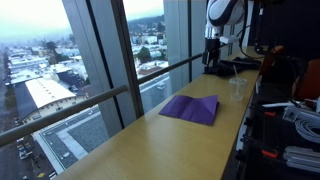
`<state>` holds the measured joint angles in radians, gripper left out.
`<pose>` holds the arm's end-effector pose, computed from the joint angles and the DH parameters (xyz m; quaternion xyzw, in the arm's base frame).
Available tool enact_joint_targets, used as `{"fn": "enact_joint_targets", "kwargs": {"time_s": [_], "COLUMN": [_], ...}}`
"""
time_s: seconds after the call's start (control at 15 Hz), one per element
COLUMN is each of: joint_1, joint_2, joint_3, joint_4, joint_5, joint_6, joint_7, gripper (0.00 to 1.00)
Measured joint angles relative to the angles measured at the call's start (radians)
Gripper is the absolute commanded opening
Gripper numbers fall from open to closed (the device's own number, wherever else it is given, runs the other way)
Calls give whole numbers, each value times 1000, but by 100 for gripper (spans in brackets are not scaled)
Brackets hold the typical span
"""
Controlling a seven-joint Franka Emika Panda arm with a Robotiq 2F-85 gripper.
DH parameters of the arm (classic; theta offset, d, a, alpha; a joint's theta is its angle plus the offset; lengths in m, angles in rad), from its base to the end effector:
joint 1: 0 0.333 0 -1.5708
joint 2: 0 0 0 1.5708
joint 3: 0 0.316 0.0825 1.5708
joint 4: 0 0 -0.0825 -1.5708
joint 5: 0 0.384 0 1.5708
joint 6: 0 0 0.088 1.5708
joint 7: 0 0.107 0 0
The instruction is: Open the purple folder.
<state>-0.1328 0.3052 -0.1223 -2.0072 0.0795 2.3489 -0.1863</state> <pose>0.5858 -0.1490 0.3086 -0.9980 0.0585 -0.0216 0.0060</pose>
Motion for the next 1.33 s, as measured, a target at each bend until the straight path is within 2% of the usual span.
{"fn": "enact_joint_targets", "kwargs": {"time_s": [0.33, 0.8, 1.33], "joint_1": [-54, -87, -102], "joint_2": [164, 271, 351], "joint_3": [20, 60, 68], "joint_4": [133, 237, 266], "joint_5": [10, 83, 85], "joint_6": [-101, -280, -291], "joint_7": [-25, -34, -46], "gripper": [100, 100, 100]}}
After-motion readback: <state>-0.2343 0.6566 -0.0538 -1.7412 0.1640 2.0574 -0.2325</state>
